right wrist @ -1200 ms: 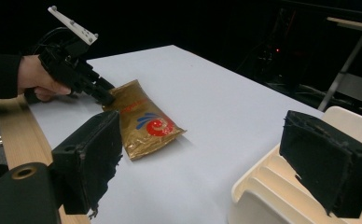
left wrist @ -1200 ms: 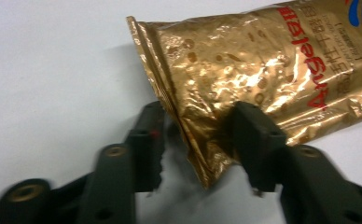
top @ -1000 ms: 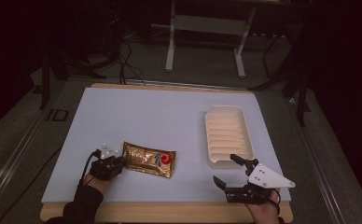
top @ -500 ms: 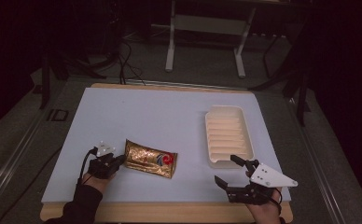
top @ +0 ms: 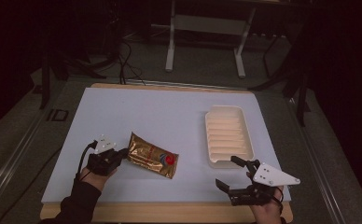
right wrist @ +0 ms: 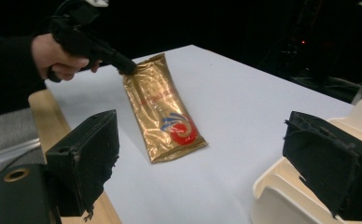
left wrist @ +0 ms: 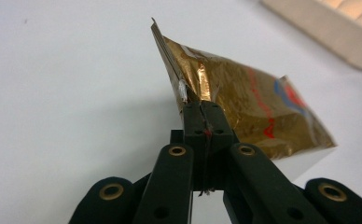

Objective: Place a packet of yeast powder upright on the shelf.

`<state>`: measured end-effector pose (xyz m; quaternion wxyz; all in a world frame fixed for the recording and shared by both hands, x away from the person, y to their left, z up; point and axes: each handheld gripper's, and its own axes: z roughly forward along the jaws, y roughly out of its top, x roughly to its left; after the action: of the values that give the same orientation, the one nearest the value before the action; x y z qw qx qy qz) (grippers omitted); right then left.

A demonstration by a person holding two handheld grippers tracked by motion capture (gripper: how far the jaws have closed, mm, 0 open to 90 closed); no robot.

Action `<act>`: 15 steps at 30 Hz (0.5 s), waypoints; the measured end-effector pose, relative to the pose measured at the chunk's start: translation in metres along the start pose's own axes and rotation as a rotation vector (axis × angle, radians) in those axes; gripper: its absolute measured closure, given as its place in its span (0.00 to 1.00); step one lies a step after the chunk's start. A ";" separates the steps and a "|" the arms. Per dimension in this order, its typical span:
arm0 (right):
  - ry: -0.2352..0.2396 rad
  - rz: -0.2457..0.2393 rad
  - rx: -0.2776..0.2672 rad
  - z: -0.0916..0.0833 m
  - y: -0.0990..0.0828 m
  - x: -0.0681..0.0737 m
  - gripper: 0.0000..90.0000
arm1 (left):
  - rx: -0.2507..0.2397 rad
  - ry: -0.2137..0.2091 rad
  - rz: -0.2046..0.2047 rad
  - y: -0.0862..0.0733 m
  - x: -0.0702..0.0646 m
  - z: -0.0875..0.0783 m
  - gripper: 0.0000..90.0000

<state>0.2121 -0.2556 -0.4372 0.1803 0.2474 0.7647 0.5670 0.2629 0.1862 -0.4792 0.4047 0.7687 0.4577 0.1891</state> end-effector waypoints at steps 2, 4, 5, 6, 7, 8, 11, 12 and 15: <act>-0.002 0.015 -0.029 -0.001 0.000 -0.003 0.12 | -0.004 -0.006 -0.001 0.005 -0.003 -0.003 1.00; -0.019 0.005 -0.023 -0.001 0.000 -0.005 0.15 | -0.011 -0.002 0.008 0.009 -0.006 -0.004 1.00; -0.034 -0.013 -0.013 -0.001 -0.001 -0.005 0.15 | -0.007 -0.001 0.017 0.011 -0.008 -0.005 1.00; -0.023 -0.004 -0.008 0.000 -0.002 -0.006 0.15 | -0.013 0.004 0.025 0.012 -0.010 -0.005 1.00; -0.021 0.004 0.007 0.001 -0.002 -0.007 0.15 | -0.015 0.002 0.023 0.013 -0.011 -0.005 1.00; -0.036 -0.001 0.019 0.002 -0.003 -0.008 0.15 | -0.018 0.001 0.031 0.015 -0.013 -0.005 1.00; -0.078 -0.013 0.014 0.001 -0.003 -0.010 0.15 | -0.031 -0.005 0.038 0.020 -0.017 -0.007 1.00; -0.096 -0.014 0.008 -0.001 -0.002 -0.010 0.15 | -0.037 -0.011 0.040 0.022 -0.018 -0.008 1.00; -0.105 -0.013 -0.036 -0.006 0.001 -0.011 0.15 | -0.051 -0.026 0.062 0.028 -0.024 -0.009 1.00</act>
<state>0.2176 -0.2666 -0.4344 0.2282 0.2684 0.7457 0.5656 0.2597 0.1627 -0.4496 0.4242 0.7743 0.4236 0.2030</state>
